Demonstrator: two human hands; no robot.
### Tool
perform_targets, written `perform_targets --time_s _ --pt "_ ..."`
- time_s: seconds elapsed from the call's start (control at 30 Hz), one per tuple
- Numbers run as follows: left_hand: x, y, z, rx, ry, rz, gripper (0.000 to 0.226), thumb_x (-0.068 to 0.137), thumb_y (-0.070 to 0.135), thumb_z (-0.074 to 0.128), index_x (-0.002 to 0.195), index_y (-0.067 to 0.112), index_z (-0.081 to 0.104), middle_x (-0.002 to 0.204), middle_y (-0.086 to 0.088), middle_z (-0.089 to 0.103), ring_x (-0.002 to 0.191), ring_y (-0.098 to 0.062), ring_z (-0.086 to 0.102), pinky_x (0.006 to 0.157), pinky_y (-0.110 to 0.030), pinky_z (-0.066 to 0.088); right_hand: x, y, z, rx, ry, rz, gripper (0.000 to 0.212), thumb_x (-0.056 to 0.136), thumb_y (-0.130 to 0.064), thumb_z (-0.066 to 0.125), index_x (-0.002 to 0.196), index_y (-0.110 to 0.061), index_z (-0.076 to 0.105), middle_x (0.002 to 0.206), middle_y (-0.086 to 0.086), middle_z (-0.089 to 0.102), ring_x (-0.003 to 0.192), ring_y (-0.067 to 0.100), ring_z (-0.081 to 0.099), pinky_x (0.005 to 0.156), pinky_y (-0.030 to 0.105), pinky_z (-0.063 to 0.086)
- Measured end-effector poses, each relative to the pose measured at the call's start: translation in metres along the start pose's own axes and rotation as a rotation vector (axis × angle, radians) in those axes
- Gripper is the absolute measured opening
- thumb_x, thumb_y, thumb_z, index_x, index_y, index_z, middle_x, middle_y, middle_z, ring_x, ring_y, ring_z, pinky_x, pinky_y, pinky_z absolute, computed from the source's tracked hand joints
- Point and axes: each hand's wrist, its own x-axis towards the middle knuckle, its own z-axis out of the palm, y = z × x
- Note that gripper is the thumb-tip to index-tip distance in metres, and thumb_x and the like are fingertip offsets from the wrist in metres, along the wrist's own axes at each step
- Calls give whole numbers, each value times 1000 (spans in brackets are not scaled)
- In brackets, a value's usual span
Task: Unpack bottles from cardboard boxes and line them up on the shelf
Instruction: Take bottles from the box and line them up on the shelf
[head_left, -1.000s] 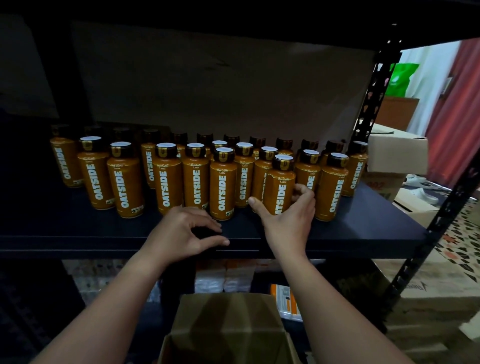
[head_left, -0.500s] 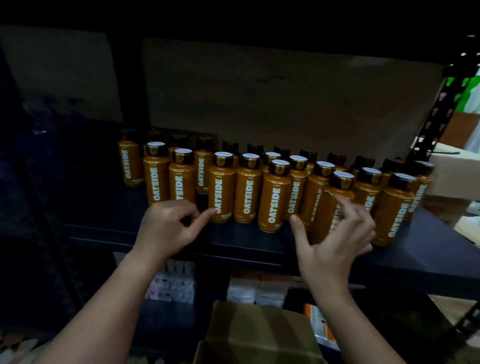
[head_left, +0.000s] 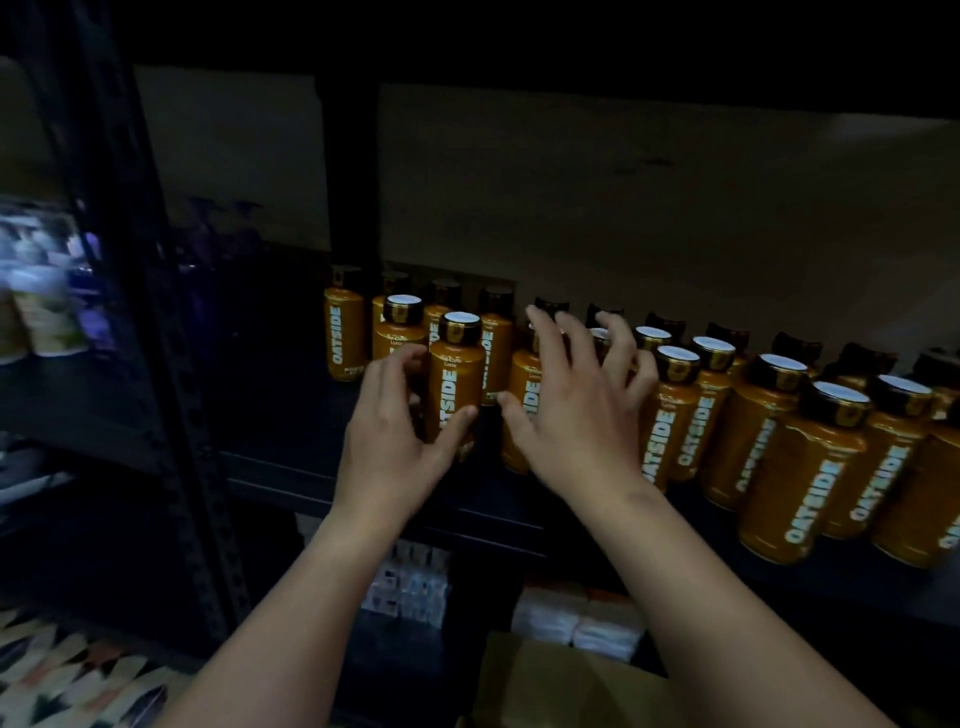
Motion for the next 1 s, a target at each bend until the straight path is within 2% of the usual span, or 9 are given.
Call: perform_targets --time_s 0.1,0.17,0.33,0.5,0.63,0.73,0.8,0.9,1.0 --pt "-5 0 5 24 -27 -26 81 83 37 82 151 28 38 136 7 55 109 -6 59 88 -21 52 4 4 4 -56 27 -7 75 90 -50 64 154 -29 31 158 0 35 149 27 8 111 49 2" --pt "-6 1 8 20 -19 -49 85 83 35 83 154 30 35 138 7 57 110 -6 61 91 -25 54 6 6 5 -61 46 2 73 87 -49 67 151 -28 38 154 -2 41 148 26 13 111 50 5" --pt "-6 2 12 -35 -30 -80 85 82 34 84 153 31 37 136 7 57 105 1 59 86 -13 50 7 4 4 -41 58 18 73 84 -48 72 148 -29 42 149 -2 44 141 23 18 110 52 8" --pt "-7 2 14 -53 -39 -62 84 83 37 82 154 30 37 135 7 56 108 -3 61 87 -25 59 2 3 1 -60 80 1 69 85 -46 71 146 -27 45 146 0 47 138 25 24 109 52 11" --pt "-6 -1 12 58 -19 10 77 87 54 69 152 26 40 138 3 50 128 -15 48 92 -29 49 -6 -6 1 -47 78 23 76 84 -41 72 150 -22 39 152 6 41 141 28 19 112 56 13" --pt "5 -7 3 62 107 -56 67 92 54 64 149 25 43 136 -1 44 123 -14 39 89 -30 42 -9 -18 2 -59 87 -28 83 80 -45 75 150 -20 39 155 14 37 145 34 18 112 57 11" --pt "12 -16 -2 32 164 -116 64 95 48 64 150 25 40 137 -3 42 122 -14 37 94 -33 42 -4 -28 0 -100 87 -84 86 78 -50 74 151 -21 39 155 15 38 147 36 17 113 58 7" --pt "19 -32 -4 -18 75 -209 79 93 39 71 157 27 25 147 -4 37 133 -20 38 107 -40 42 14 -39 -6 -159 -58 -106 86 85 -62 62 155 -27 26 157 9 37 152 35 -1 115 62 -11" --pt "25 -39 1 -91 -55 -282 94 89 34 78 160 30 17 150 -3 39 137 -17 41 111 -36 41 26 -44 -6 -175 -123 -104 79 86 -63 61 152 -29 31 140 2 58 153 32 5 112 66 -18"
